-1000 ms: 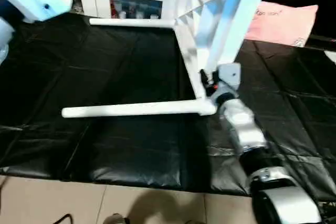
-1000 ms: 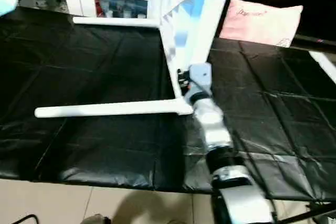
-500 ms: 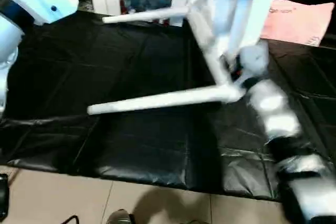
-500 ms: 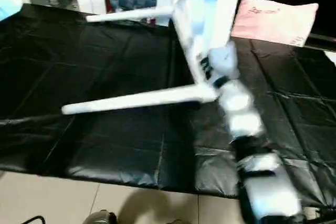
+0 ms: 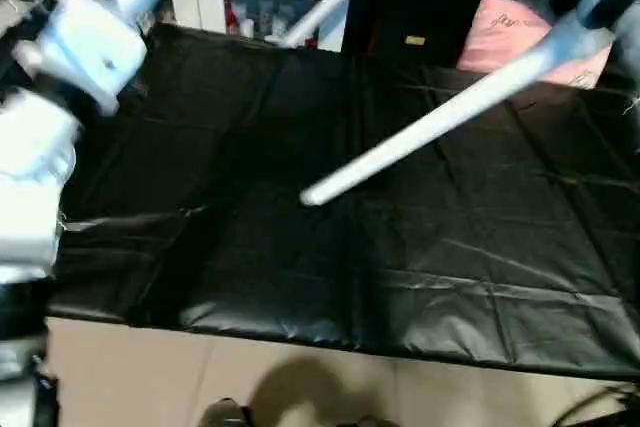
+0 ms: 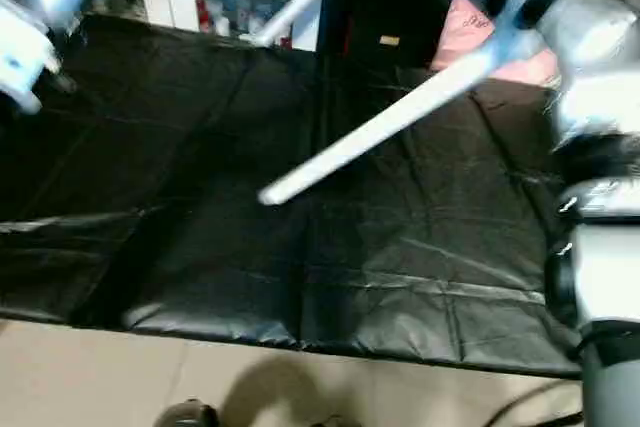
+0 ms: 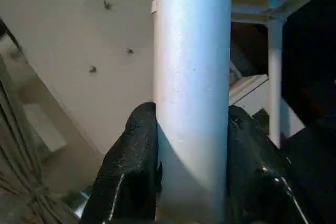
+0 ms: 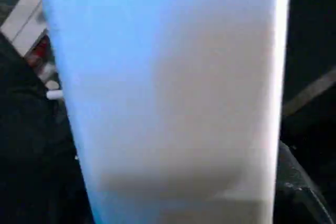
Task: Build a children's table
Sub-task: Flip table
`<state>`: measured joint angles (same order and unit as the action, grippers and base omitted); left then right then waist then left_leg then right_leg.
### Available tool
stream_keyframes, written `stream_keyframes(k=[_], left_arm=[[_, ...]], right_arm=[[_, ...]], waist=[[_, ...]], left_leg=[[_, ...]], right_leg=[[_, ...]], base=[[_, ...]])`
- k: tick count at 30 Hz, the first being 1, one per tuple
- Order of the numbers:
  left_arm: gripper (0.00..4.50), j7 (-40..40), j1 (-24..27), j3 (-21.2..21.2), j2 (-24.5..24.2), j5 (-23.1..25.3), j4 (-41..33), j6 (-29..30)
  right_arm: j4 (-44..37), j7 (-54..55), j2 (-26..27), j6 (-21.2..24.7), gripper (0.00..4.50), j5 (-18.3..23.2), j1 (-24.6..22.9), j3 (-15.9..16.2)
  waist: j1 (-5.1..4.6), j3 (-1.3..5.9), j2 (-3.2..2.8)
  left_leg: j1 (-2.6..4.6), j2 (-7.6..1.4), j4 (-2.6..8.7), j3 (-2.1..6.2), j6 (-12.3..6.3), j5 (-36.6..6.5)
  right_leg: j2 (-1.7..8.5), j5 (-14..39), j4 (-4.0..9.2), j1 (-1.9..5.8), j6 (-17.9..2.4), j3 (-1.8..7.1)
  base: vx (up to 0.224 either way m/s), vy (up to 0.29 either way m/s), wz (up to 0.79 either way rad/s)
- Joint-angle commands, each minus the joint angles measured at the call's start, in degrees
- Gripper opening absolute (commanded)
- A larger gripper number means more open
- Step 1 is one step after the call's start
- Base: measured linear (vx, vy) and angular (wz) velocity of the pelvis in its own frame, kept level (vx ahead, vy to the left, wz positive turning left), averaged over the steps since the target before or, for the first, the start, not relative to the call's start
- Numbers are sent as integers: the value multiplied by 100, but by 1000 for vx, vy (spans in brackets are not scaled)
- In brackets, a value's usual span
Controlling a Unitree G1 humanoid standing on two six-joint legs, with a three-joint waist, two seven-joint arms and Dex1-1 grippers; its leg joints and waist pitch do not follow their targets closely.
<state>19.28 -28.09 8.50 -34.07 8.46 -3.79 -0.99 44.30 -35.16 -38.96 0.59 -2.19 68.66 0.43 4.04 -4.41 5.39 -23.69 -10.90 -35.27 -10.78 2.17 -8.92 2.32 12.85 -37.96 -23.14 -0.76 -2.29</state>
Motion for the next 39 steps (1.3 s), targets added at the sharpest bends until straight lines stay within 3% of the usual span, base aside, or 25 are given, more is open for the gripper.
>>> stream_keyframes(k=[1,6,7,9,11,13,16,19,20,23,26,30,32,34,36,37,38,39], left_arm=[[149,152,233,-203,149,-52,401,510],[148,16,332,-98,314,-161,539,709],[148,-1,345,-89,326,-182,553,726],[148,-62,377,-47,319,-148,656,705],[148,-73,390,-35,302,-143,666,695],[148,-68,400,-12,294,-155,646,719],[148,-66,416,11,284,-159,619,754],[148,-86,446,21,277,-163,615,770],[148,-92,460,26,275,-163,627,760],[148,-109,492,43,281,-162,633,768],[148,-110,537,47,265,-135,626,784],[148,-123,532,50,263,-131,652,788],[148,-138,530,51,265,-128,700,771],[148,-157,560,66,258,-124,749,719],[148,-159,588,71,245,-124,768,678],[148,-159,588,71,245,-124,768,678],[148,-161,633,85,223,-119,813,636],[148,-159,646,88,213,-114,826,627]], right_arm=[[-469,-1211,81,23,196,879,335,-114],[-466,-1842,208,104,196,1142,478,-149],[-481,-1926,219,138,250,1173,487,-158],[-672,-2393,247,141,264,1324,416,-98],[-773,-2561,243,125,297,1378,364,-74],[-911,-2734,250,194,326,1485,298,-105],[-1101,-2991,257,225,343,1692,196,-196],[-1193,-3119,279,265,376,1826,163,-293],[-1244,-3193,282,305,389,1889,145,-322],[-1373,-3325,272,388,420,1998,94,-357],[-1555,-3510,266,563,440,2199,53,-480],[-1585,-3567,325,709,449,2516,98,-713],[-1588,-3439,393,858,450,2826,179,-959],[-1533,-2905,549,1157,450,3394,386,-1536],[-1474,-2563,598,1276,450,3612,496,-1838],[-1474,-2563,598,1276,450,3612,496,-1838],[-1307,-2155,552,1449,450,3893,643,-2237],[-1246,-2041,528,1504,450,3979,689,-2357]], waist=[[-24,452,-19],[-17,420,-38],[-22,416,-36],[-32,405,-17],[-34,402,-22],[-24,431,-53],[-15,431,-42],[-27,438,-7],[-30,424,-30],[-42,440,-76],[-38,435,-48],[-26,435,-47],[-23,438,-32],[-12,443,-20],[-2,457,-23],[-4,453,-22],[-2,442,-29],[8,451,-31]], left_leg=[[181,-249,293,69,73,-892],[206,-262,294,69,117,-1189],[210,-267,302,81,177,-1317],[226,-265,291,84,175,-1588],[200,-273,327,110,201,-1563],[234,-283,308,102,228,-1421],[224,-283,310,100,233,-1454],[201,-274,287,91,66,-1500],[198,-281,305,106,22,-1496],[236,-309,334,124,151,-1494],[276,-303,354,133,265,-1852],[276,-302,363,156,349,-2066],[282,-296,359,152,358,-2068],[278,-291,356,148,345,-1960],[273,-288,351,141,360,-1853],[274,-281,349,135,369,-1844],[271,-275,348,128,378,-1859],[272,-278,343,130,394,-1848]], right_leg=[[446,177,402,239,-1159,267],[467,641,455,191,-1152,269],[472,837,463,186,-1117,265],[485,1139,498,172,-1036,274],[491,1284,506,178,-946,263],[482,980,479,149,-1034,257],[484,845,469,166,-1078,257],[488,759,458,191,-1037,265],[503,878,468,182,-1000,265],[482,818,474,153,-1094,241],[471,991,484,127,-1090,229],[502,1280,511,111,-1014,232],[504,1284,512,105,-1002,234],[507,1229,510,115,-1001,237],[501,1116,494,117,-1024,231],[491,1103,487,110,-1033,229],[490,1132,494,108,-1019,232],[497,1145,493,112,-1021,227]], base=[[0,0,0],[0,0,0],[0,0,0],[0,0,0],[0,0,0],[0,0,0],[0,0,0],[0,0,0],[0,0,0],[0,0,0],[0,0,0],[0,0,0],[0,0,0],[0,0,0],[0,0,0],[0,0,0],[0,0,0],[0,0,0]])
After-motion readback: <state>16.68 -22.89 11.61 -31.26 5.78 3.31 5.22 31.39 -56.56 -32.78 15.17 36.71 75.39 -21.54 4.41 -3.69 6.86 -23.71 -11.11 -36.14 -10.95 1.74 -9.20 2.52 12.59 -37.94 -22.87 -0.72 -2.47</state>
